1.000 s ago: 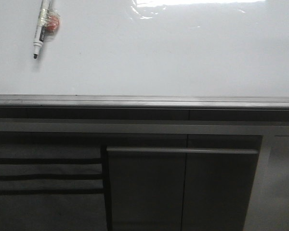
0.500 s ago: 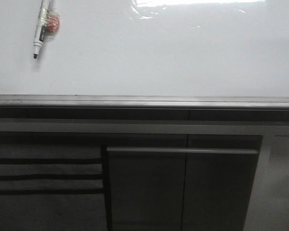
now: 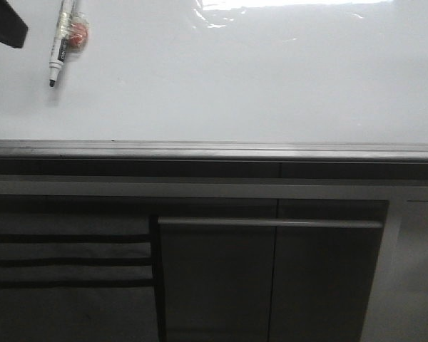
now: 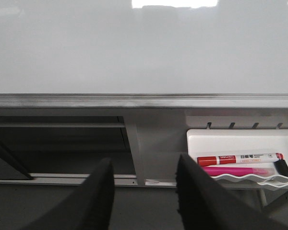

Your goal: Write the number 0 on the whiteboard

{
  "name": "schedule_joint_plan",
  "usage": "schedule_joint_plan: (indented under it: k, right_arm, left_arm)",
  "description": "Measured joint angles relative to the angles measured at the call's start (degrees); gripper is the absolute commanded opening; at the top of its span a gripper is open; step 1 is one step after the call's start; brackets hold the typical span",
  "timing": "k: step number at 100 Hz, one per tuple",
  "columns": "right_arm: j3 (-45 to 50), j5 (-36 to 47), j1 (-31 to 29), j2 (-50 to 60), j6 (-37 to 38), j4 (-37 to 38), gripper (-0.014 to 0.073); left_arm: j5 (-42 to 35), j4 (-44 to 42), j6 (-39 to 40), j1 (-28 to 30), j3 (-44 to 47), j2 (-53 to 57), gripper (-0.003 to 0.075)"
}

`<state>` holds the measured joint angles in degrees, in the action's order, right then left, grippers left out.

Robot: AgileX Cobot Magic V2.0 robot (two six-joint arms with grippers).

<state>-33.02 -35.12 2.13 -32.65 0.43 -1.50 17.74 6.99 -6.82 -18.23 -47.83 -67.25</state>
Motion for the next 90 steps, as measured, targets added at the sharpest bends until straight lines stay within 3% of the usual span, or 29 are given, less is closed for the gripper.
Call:
schedule_joint_plan:
  k: [50,90]
  right_arm:
    - [0.0,-0.13,0.0,0.0,0.0,0.0,0.0279]
    - [0.0,-0.36,0.0,0.0,0.0,0.0,0.0279]
  left_arm:
    - [-1.04,0.69,0.0,1.0,-15.08,-20.87,0.0395]
    - [-4.11,1.04,0.0,1.27,-15.86,-22.23,0.0143]
